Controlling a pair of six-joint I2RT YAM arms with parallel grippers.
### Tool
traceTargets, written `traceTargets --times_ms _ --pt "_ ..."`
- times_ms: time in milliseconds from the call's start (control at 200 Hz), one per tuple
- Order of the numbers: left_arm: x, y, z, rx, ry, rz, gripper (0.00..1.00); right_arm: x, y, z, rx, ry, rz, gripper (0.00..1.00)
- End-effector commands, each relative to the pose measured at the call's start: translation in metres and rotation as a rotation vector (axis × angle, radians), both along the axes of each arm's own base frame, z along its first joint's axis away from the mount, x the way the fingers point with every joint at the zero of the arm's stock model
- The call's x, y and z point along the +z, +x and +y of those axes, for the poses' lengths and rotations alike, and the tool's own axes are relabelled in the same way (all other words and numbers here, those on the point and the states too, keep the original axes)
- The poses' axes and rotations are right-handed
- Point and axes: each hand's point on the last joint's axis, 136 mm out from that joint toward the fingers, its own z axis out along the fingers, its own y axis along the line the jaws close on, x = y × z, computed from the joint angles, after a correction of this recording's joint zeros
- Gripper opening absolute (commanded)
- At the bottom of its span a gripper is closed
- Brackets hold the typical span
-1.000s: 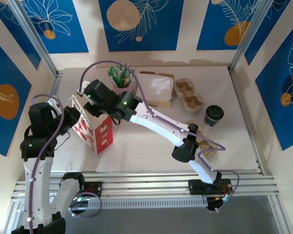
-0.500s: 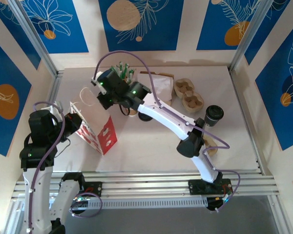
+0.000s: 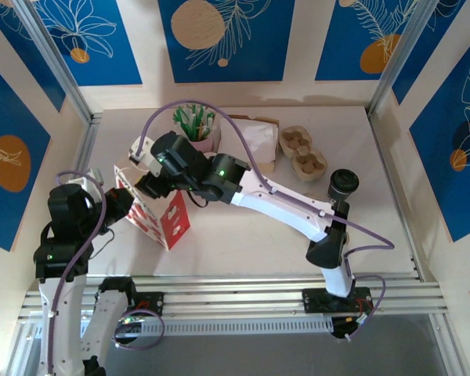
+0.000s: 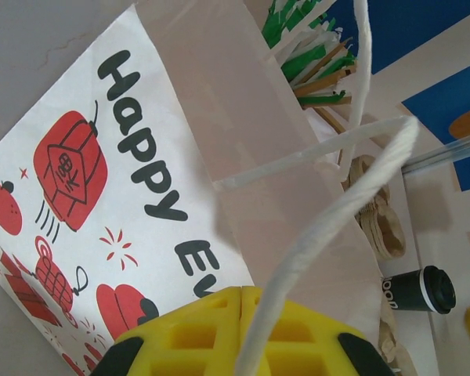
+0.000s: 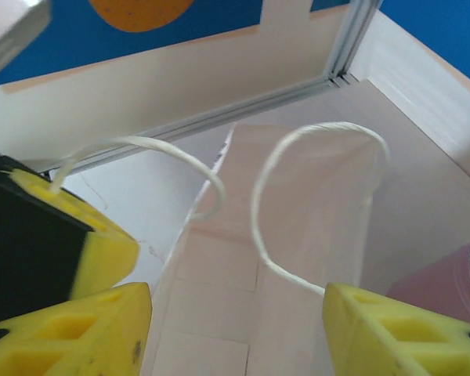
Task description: Pack the takeout coffee
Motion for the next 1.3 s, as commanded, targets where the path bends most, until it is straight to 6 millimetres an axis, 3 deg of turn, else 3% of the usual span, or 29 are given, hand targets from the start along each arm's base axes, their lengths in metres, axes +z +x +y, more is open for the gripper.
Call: traceTargets --times_ms 0,395,615,725,855,1030,1295 --pt "-0.003 -0.005 -0.004 -0.029 0.014 -0.001 0.00 -0.013 0.009 0.012 0.001 -0.048 -0.083 0.61" --pt "-0.002 -0.012 -0.002 -0.024 0.029 -0.017 0.00 -0.029 0.029 0.040 -0.025 -0.111 -0.211 0.58" --pt "-0.006 -0.016 -0.002 -0.030 0.048 -0.014 0.00 -0.017 0.054 0.040 -0.137 -0.104 -0.287 0.33" --pt "-0.005 -0.018 -0.002 -0.030 0.056 -0.016 0.00 -0.014 0.056 0.036 -0.141 -0.082 -0.258 0.15" --pt "-0.006 -0.019 -0.002 -0.032 0.063 -0.018 0.00 -0.009 0.061 0.025 -0.162 -0.065 -0.217 0.00" --pt "-0.002 -0.020 -0.008 -0.057 0.042 -0.036 0.00 0.005 0.061 0.002 -0.190 -0.018 -0.153 0.00" --pt "0.020 -0.017 -0.031 -0.159 -0.074 -0.116 0.00 0.028 0.055 -0.057 -0.248 0.107 0.006 0.00"
